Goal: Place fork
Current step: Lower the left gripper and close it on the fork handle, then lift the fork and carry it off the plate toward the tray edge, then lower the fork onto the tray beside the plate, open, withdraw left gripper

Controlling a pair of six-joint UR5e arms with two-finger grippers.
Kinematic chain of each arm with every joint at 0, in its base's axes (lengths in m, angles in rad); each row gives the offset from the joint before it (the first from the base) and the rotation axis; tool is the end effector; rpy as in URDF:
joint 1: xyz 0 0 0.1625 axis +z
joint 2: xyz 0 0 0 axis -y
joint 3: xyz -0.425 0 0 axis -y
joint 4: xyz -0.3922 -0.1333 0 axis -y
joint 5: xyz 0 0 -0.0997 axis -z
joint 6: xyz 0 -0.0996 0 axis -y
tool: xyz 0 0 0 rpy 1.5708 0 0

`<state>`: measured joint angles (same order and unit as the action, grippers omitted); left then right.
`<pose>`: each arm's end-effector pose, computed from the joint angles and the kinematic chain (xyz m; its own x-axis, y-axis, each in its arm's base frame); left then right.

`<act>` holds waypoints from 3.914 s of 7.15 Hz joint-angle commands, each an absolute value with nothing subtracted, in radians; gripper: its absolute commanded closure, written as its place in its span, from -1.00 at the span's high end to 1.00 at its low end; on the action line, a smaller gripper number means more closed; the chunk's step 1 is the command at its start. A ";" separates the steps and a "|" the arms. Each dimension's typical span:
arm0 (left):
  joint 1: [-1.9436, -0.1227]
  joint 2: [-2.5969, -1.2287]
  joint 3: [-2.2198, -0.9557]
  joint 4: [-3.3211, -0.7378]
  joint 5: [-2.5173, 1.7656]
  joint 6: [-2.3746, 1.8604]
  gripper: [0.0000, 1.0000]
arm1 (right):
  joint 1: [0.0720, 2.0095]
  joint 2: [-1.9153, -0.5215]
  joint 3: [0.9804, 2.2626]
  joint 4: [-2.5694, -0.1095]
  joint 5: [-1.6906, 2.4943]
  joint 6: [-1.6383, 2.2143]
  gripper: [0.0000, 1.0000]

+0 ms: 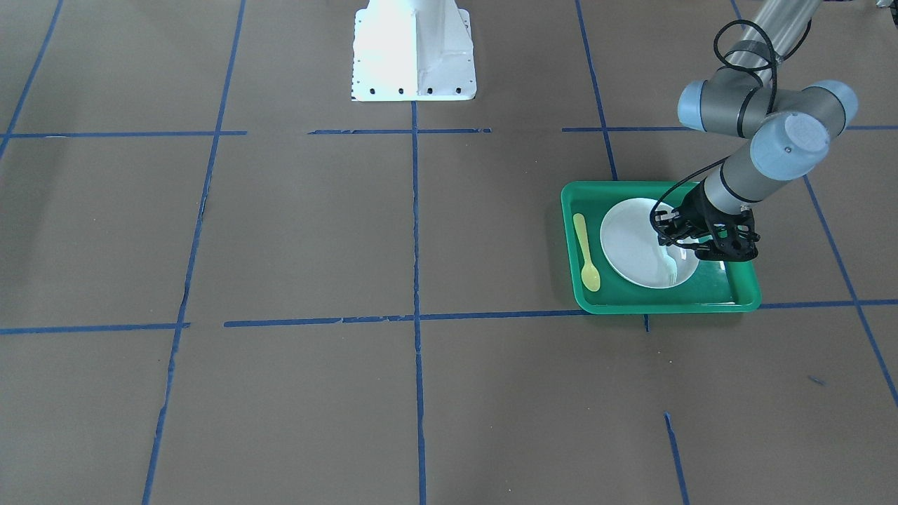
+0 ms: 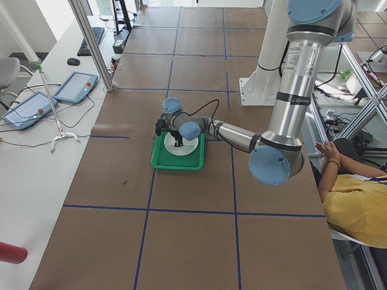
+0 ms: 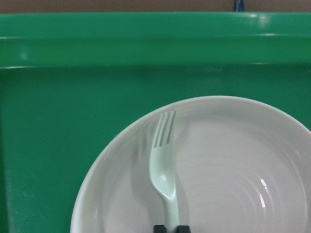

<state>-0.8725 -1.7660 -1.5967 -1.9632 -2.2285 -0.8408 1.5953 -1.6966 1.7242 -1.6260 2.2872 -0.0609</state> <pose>0.3251 -0.5000 0.5005 0.6450 0.0524 -0.7623 -0.0675 0.9977 0.0115 0.0786 -0.4345 0.6512 0.7536 -0.0243 0.6569 0.0214 0.9997 0.0124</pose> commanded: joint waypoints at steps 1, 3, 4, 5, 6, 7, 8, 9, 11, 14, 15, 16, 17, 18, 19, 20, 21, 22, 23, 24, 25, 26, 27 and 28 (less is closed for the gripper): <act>-0.874 -1.766 -1.598 -1.962 -2.229 -0.841 -1.00 | 1.595 -1.697 1.724 -1.626 2.287 -0.060 1.00; -0.873 -1.766 -1.586 -1.963 -2.229 -0.839 -1.00 | 1.595 -1.697 1.724 -1.626 2.287 -0.060 1.00; -0.870 -1.766 -1.583 -1.963 -2.229 -0.841 -1.00 | 1.595 -1.697 1.724 -1.626 2.287 -0.061 1.00; -0.867 -1.766 -1.583 -1.960 -2.229 -0.842 -1.00 | 1.595 -1.697 1.724 -1.626 2.287 -0.061 1.00; -0.867 -1.767 -1.582 -1.957 -2.229 -0.842 -1.00 | 1.595 -1.697 1.724 -1.626 2.287 -0.061 1.00; -0.867 -1.767 -1.580 -1.956 -2.229 -0.842 -1.00 | 1.595 -1.697 1.724 -1.626 2.287 -0.061 1.00; -0.865 -1.767 -1.578 -1.956 -2.229 -0.842 -1.00 | 1.595 -1.697 1.724 -1.626 2.287 -0.061 1.00; -0.865 -1.769 -1.577 -1.956 -2.229 -0.842 -1.00 | 1.595 -1.697 1.724 -1.626 2.287 -0.061 1.00; -0.865 -1.772 -1.574 -1.956 -2.229 -0.842 -0.85 | 1.595 -1.697 1.724 -1.626 2.287 -0.061 1.00; -0.864 -1.776 -1.566 -1.956 -2.229 -0.842 -0.42 | 1.595 -1.697 1.724 -1.626 2.287 -0.061 1.00; -0.864 -1.779 -1.566 -1.956 -2.229 -0.842 -0.28 | 1.595 -1.697 1.724 -1.626 2.287 -0.060 1.00; -0.864 -1.779 -1.565 -1.956 -2.229 -0.842 -0.40 | 1.595 -1.697 1.724 -1.626 2.287 -0.061 1.00; -0.865 -1.778 -1.569 -1.956 -2.229 -0.844 -0.99 | 1.595 -1.697 1.724 -1.626 2.287 -0.061 1.00; -0.865 -1.770 -1.578 -1.956 -2.229 -0.842 -1.00 | 1.595 -1.697 1.724 -1.626 2.287 -0.061 1.00; -0.870 -1.767 -1.583 -1.959 -2.229 -0.841 -1.00 | 1.595 -1.697 1.724 -1.626 2.287 -0.061 1.00; -0.873 -1.766 -1.589 -1.959 -2.227 -0.836 -1.00 | 1.595 -1.697 1.724 -1.626 2.287 -0.061 1.00; -0.879 -1.763 -1.609 -1.959 -2.229 -0.830 -1.00 | 1.595 -1.697 1.724 -1.626 2.287 -0.060 1.00; -0.888 -1.720 -1.641 -1.960 -2.232 -0.822 -1.00 | 1.595 -1.697 1.724 -1.626 2.287 -0.060 1.00; -0.946 -1.679 -1.670 -1.954 -2.238 -0.733 -1.00 | 1.595 -1.697 1.724 -1.626 2.287 -0.060 1.00; -0.971 -1.671 -1.658 -1.954 -2.232 -0.676 -1.00 | 1.595 -1.697 1.724 -1.626 2.287 -0.061 1.00; -1.001 -1.661 -1.654 -1.951 -2.233 -0.648 -1.00 | 1.595 -1.697 1.724 -1.626 2.287 -0.061 1.00; -0.999 -1.664 -1.597 -1.962 -2.230 -0.646 -1.00 | 1.595 -1.697 1.724 -1.626 2.287 -0.061 1.00; -0.994 -1.686 -1.547 -1.965 -2.232 -0.646 -1.00 | 1.595 -1.697 1.724 -1.626 2.287 -0.060 1.00; -0.994 -1.689 -1.546 -1.964 -2.232 -0.652 -0.78 | 1.595 -1.697 1.724 -1.626 2.287 -0.061 1.00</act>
<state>-0.9941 -1.6805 -1.5674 -1.9627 -2.2318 -0.6495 1.5953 -1.6966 1.7242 -1.6260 2.2872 -0.0607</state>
